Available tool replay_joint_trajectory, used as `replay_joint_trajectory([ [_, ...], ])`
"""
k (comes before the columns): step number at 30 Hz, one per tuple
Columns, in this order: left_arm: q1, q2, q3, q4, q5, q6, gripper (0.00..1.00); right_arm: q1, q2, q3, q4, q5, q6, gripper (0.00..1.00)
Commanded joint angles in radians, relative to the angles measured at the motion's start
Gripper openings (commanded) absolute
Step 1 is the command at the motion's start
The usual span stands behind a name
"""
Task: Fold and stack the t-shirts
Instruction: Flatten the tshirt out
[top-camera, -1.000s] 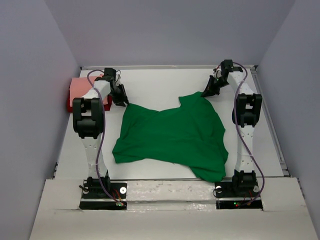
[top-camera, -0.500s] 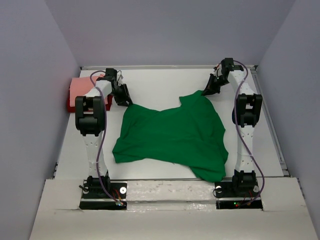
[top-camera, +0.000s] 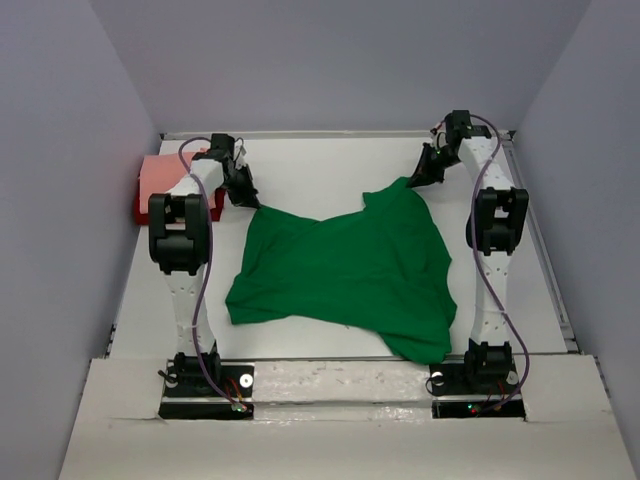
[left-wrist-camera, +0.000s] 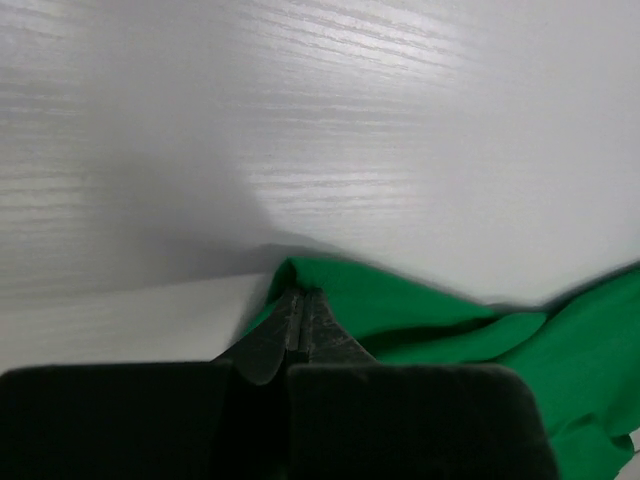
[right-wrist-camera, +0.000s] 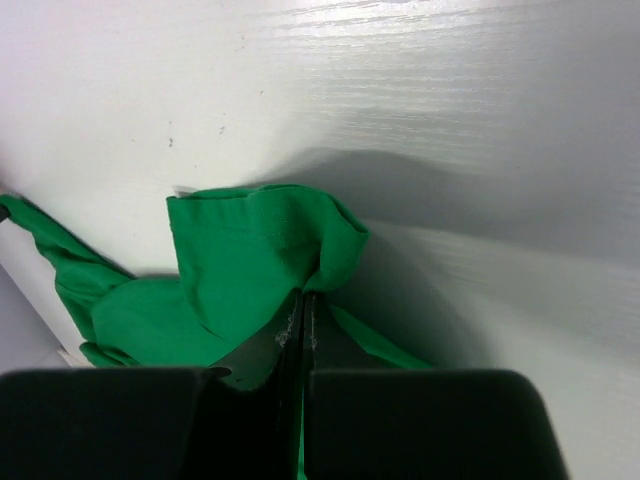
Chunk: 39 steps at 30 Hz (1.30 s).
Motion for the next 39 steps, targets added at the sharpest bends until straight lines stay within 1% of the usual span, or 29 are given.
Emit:
replay_joint_trajectory([
  [1, -0.004, -0.184, -0.019, -0.017, -0.026, 0.014, 0.00, -0.001, -0.125, 0.046, -0.008, 0.053, -0.023, 0.00],
  [5, -0.004, -0.314, -0.034, -0.008, -0.069, 0.005, 0.00, -0.001, -0.181, 0.035, -0.017, 0.067, -0.028, 0.00],
  [6, -0.004, -0.366, -0.025, -0.009, -0.084, 0.005, 0.00, -0.001, -0.197, 0.026, -0.017, 0.085, -0.023, 0.00],
  [9, -0.007, -0.431, 0.002, -0.025, -0.112, 0.018, 0.00, -0.001, -0.258, 0.020, -0.030, 0.136, -0.031, 0.00],
  [11, -0.018, -0.495, 0.021, -0.018, -0.136, 0.031, 0.00, -0.001, -0.301, -0.036, -0.017, 0.173, -0.040, 0.00],
  [12, -0.022, -0.535, 0.027, -0.014, -0.149, 0.044, 0.00, 0.010, -0.359, -0.070, -0.002, 0.174, -0.046, 0.00],
  [13, -0.028, -0.551, 0.028, -0.012, -0.164, 0.049, 0.00, 0.010, -0.393, -0.136, 0.028, 0.197, -0.046, 0.00],
  [14, -0.032, -0.567, 0.030, -0.014, -0.169, 0.054, 0.00, 0.028, -0.459, -0.162, 0.038, 0.226, -0.052, 0.00],
  [18, -0.038, -0.624, 0.030, -0.028, -0.175, 0.065, 0.00, 0.117, -0.592, -0.271, 0.093, 0.367, -0.083, 0.00],
  [19, -0.050, -0.653, 0.027, -0.026, -0.185, 0.069, 0.00, 0.157, -0.649, -0.284, 0.099, 0.439, -0.097, 0.00],
  [21, -0.068, -0.696, 0.035, -0.034, -0.214, 0.075, 0.00, 0.185, -0.709, -0.328, 0.105, 0.475, -0.103, 0.00],
  [22, -0.085, -0.710, 0.053, -0.050, -0.240, 0.083, 0.00, 0.204, -0.772, -0.348, 0.115, 0.501, -0.103, 0.00],
  [24, -0.090, -0.739, 0.071, -0.066, -0.253, 0.084, 0.00, 0.217, -0.835, -0.385, 0.124, 0.521, -0.105, 0.00],
  [25, -0.094, -0.776, 0.076, -0.074, -0.256, 0.083, 0.00, 0.217, -0.896, -0.418, 0.127, 0.551, -0.103, 0.00],
  [27, -0.096, -0.819, 0.073, -0.074, -0.268, 0.080, 0.00, 0.229, -0.956, -0.451, 0.135, 0.565, -0.100, 0.00],
  [28, -0.096, -0.865, 0.059, -0.068, -0.270, 0.080, 0.00, 0.229, -1.015, -0.484, 0.141, 0.573, -0.100, 0.00],
  [30, -0.096, -0.931, 0.050, -0.064, -0.273, 0.077, 0.00, 0.238, -1.068, -0.523, 0.150, 0.594, -0.098, 0.00],
  [32, -0.096, -0.965, 0.030, -0.074, -0.268, 0.078, 0.00, 0.238, -1.128, -0.578, 0.155, 0.643, -0.105, 0.00],
  [35, -0.096, -1.022, 0.019, -0.103, -0.299, 0.081, 0.00, 0.238, -1.182, -0.645, 0.171, 0.709, -0.108, 0.00],
  [37, -0.096, -1.058, 0.003, -0.120, -0.342, 0.091, 0.00, 0.238, -1.222, -0.672, 0.178, 0.772, -0.115, 0.00],
  [39, -0.096, -1.086, -0.025, -0.117, -0.342, 0.091, 0.00, 0.238, -1.243, -0.686, 0.178, 0.789, -0.115, 0.00],
])
